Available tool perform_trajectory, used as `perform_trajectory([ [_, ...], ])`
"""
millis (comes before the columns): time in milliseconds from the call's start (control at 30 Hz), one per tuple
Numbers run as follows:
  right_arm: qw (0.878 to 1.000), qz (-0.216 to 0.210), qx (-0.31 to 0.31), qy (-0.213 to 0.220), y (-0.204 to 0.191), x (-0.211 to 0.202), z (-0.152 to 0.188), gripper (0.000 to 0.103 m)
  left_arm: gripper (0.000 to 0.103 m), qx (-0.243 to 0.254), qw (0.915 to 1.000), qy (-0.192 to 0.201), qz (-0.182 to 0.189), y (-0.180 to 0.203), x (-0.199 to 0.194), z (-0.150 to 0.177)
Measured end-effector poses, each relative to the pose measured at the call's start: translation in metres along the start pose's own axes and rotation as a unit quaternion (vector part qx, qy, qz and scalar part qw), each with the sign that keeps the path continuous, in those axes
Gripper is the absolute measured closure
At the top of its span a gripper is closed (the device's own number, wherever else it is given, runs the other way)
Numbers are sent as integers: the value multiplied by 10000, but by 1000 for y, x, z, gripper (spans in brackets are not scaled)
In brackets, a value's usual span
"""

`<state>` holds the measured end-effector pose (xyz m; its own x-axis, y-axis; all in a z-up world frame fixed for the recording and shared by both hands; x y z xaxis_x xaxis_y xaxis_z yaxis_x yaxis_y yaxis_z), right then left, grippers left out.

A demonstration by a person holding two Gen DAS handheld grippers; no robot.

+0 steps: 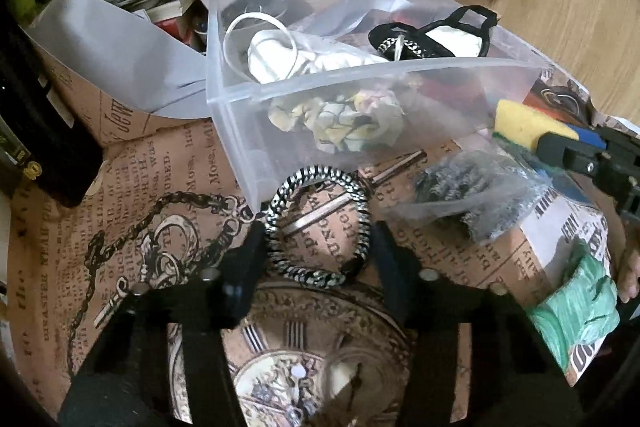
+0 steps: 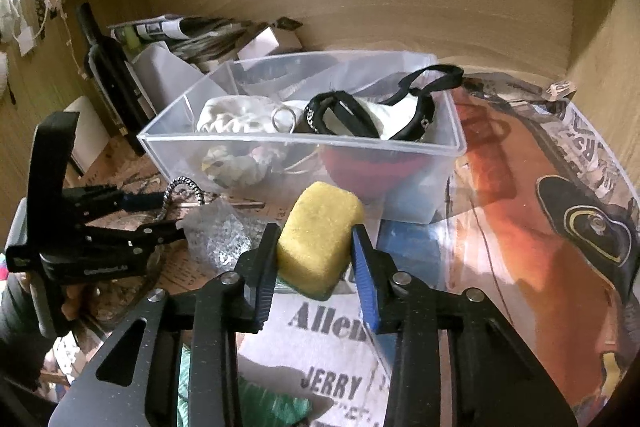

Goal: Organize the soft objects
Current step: 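Grasp the silver braided bracelet with the left gripper while the right gripper grasps the yellow sponge, then drop the bracelet into the clear box while the right gripper releases the sponge into it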

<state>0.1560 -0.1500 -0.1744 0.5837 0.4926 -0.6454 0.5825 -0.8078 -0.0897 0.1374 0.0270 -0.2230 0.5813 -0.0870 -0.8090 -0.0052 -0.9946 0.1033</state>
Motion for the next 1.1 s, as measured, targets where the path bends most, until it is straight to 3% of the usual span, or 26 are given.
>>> perform_trajectory([
  [233,9995,69,-21,321,1,-22,-11,71,59,10,9998,188,43,11,-20,7],
  [467,9974,126,-88,702,-4,-46,-25,71,59,-85,9973,729,84,15,-65,-5],
  [767,9911,167,-285,1293,-13,-71,-57,71,59,-44,9896,1423,177,25,-100,-48],
  [1100,9872,218,-564,1476,-18,-56,-87,71,59,-187,9854,1671,268,26,-94,-89],
])
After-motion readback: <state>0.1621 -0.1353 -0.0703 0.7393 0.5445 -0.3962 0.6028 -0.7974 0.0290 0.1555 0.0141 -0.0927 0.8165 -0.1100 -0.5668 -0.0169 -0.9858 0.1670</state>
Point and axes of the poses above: each gripper's, at about its wrist camera, not at the fingertips, and x roughly the way its jaws point, y to its right, z to its underside, the point moved 6 cm from there along x, roughly the way its jaws point, and after that the axes turned 7 degrees about -x, right-handed, at the moved point
